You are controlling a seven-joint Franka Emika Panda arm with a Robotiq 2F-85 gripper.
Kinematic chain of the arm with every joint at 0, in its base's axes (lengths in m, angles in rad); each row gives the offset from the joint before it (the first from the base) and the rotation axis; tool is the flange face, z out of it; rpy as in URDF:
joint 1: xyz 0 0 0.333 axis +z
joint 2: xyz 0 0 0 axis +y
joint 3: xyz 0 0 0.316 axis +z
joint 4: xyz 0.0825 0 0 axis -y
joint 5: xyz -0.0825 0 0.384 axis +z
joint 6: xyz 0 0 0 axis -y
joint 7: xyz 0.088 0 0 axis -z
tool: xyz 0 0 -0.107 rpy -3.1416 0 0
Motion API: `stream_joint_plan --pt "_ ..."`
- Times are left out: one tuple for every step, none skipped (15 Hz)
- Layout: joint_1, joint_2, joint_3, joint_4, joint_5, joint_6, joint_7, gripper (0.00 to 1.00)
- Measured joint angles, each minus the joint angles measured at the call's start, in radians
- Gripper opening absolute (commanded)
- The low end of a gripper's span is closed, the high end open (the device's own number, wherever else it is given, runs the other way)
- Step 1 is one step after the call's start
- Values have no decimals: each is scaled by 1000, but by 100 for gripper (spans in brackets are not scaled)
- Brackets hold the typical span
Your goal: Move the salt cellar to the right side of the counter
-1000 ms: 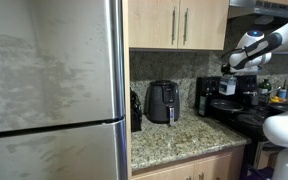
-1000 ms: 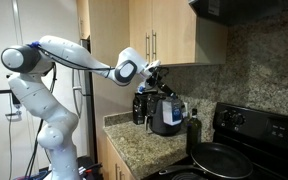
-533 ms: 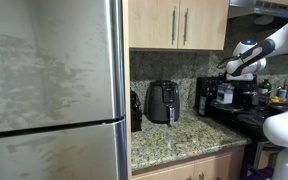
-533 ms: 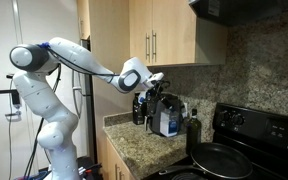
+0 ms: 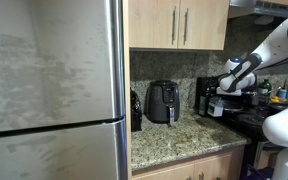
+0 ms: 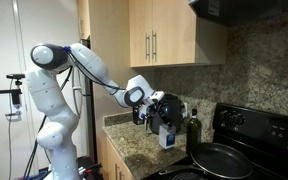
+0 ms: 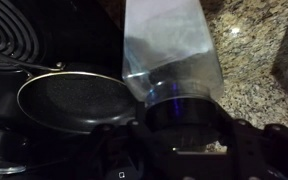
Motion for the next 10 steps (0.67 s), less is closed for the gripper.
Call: stream_joint_plan --pt "0 0 0 0 0 -2 0 37" --pt "-4 6 2 0 -8 -4 7 37" --pt "-21 18 10 0 -35 -4 32 37" --pt "-43 37 19 1 -66 -4 65 37" --pt "-64 60 22 2 -89 -1 88 37" --pt "-85 84 22 5 -114 2 107 37" --pt "-107 105 23 12 -152 2 137 37" --pt "-125 124 26 22 -188 2 172 37" --pt "-138 141 28 33 -225 2 207 37" --pt "-148 155 30 45 -266 2 245 37"
